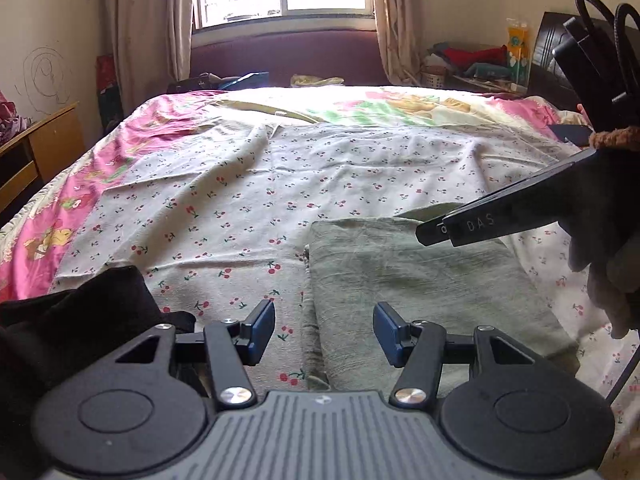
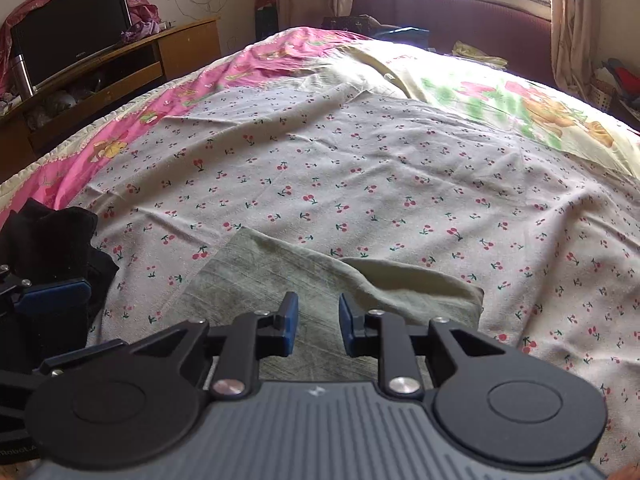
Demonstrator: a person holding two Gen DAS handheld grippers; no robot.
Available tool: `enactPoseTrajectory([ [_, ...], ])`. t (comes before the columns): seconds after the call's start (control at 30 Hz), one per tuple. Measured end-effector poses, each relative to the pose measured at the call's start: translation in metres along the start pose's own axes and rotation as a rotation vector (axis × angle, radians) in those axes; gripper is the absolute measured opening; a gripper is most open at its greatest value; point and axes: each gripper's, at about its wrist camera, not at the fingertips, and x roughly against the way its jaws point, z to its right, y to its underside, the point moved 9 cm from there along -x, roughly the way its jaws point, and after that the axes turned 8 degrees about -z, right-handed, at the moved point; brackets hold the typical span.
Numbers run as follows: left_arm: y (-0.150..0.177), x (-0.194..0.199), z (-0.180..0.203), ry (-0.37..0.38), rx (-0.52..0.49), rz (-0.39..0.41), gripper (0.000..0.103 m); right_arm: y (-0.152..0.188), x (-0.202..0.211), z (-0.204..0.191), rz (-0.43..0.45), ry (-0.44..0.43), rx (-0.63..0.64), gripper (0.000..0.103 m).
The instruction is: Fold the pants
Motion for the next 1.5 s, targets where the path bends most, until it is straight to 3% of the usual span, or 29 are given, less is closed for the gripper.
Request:
enactPoseTrajectory([
  [0.1,0.015,-0.021,0.009,0.014,-0.018,-0.084,0.068,0.008,0.0,0.005,-0.012,0.012,-0.009,0.025],
  [0.2,0.03,-0.039,0.008,-0.025,-0.062,-0.142,0.07,0.014,0.003,0.009,-0.018,0.025,-0.013,0.025],
  [0.27,0.029,-0.041,0.007,-0.034,-0.059,-0.144,0.075,0.017,0.005,0.013,-0.02,0.03,-0.023,0.026],
  [0.47,0.026,-0.035,0.007,-0.087,-0.112,-0.129,0.076,0.023,0.009,0.02,-0.033,0.056,-0.032,0.028],
  [0.6,0.024,-0.033,0.002,-0.087,-0.093,-0.134,0.076,0.028,0.011,0.022,-0.035,0.063,-0.028,0.034],
  [0.8,0.015,-0.025,-0.002,-0.118,-0.09,-0.116,0.075,0.036,0.009,0.029,-0.047,0.06,-0.053,0.035],
  [0.93,0.001,-0.018,-0.007,-0.084,-0.04,-0.093,0.075,0.043,0.009,0.033,-0.054,0.058,-0.075,0.036],
  [1.07,-0.004,-0.025,-0.009,-0.12,-0.054,-0.09,0.075,0.05,0.009,0.036,-0.064,0.06,-0.089,0.037],
  [1.27,-0.005,-0.035,-0.004,-0.005,-0.003,-0.117,0.075,0.059,0.011,0.043,-0.077,0.067,-0.113,0.046],
  [1.37,-0.004,-0.036,0.002,-0.043,-0.017,-0.12,0.075,0.065,0.015,0.047,-0.068,0.072,-0.147,0.046],
  [1.5,0.002,-0.019,0.008,-0.03,0.034,-0.095,0.076,0.084,0.033,0.051,-0.044,0.037,-0.25,0.046],
])
